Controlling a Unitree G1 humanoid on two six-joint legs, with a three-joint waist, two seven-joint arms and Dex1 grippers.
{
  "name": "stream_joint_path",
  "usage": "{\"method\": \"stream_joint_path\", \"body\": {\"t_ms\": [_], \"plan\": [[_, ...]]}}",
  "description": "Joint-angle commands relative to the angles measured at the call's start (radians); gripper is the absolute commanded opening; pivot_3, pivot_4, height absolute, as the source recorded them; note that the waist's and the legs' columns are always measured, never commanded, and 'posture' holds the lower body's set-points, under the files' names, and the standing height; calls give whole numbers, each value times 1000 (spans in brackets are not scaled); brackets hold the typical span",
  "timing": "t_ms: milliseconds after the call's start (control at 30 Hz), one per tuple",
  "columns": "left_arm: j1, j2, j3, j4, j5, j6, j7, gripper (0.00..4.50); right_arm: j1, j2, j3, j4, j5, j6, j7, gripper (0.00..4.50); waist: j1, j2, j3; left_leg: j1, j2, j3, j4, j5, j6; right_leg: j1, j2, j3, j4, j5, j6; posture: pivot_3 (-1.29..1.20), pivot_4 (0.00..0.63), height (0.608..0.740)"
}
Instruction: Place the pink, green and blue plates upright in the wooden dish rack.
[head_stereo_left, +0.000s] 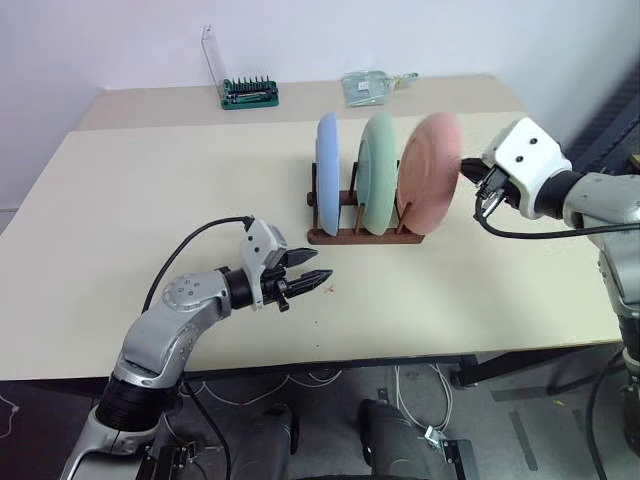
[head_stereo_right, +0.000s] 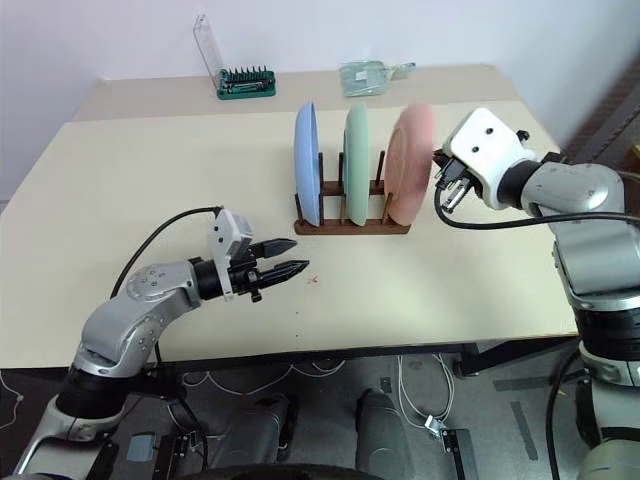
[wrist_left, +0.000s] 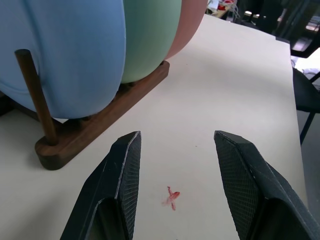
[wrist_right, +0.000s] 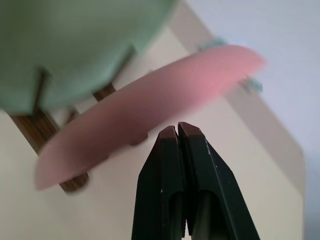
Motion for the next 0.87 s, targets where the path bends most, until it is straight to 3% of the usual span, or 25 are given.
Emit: {"method": "stream_joint_path", "body": {"t_ms": [33, 333, 467, 600, 867], "plan": [[-23, 5, 27, -29, -16, 0, -1, 2371, -9, -7, -39, -29, 8, 5, 2, 33, -1, 0, 0, 0, 0, 0, 0, 0, 0, 0, 0, 0, 0, 0, 0, 0, 150, 740], [13, 51, 95, 23, 9, -31, 0, 2371, 131, -30, -137, 77, -17, -66, -23, 33, -1, 0, 0, 0, 0, 0, 0, 0, 0, 0, 0, 0, 0, 0, 0, 0, 150, 740], [97, 151, 240, 140, 39, -105, -11, 2371, 215, 29, -300, 183, 87, -134, -10, 33, -8, 0, 0, 1, 1, 1, -1, 0, 0, 0, 1, 0, 1, 0, 0, 0, 150, 740], [137, 194, 318, 275, 85, -212, -1, 2371, 269, 86, -378, 252, 177, -151, 24, 33, -4, 0, 0, 2, 1, 1, 0, 0, 0, 0, 1, 0, 1, 0, 0, 0, 150, 740], [166, 165, 347, 286, 84, -251, 18, 2371, 342, 186, -349, 297, 209, -229, 48, 33, -2, 0, 0, 2, 0, 0, 0, 0, 0, 1, 0, 0, 1, 0, 0, 0, 150, 740]]}}
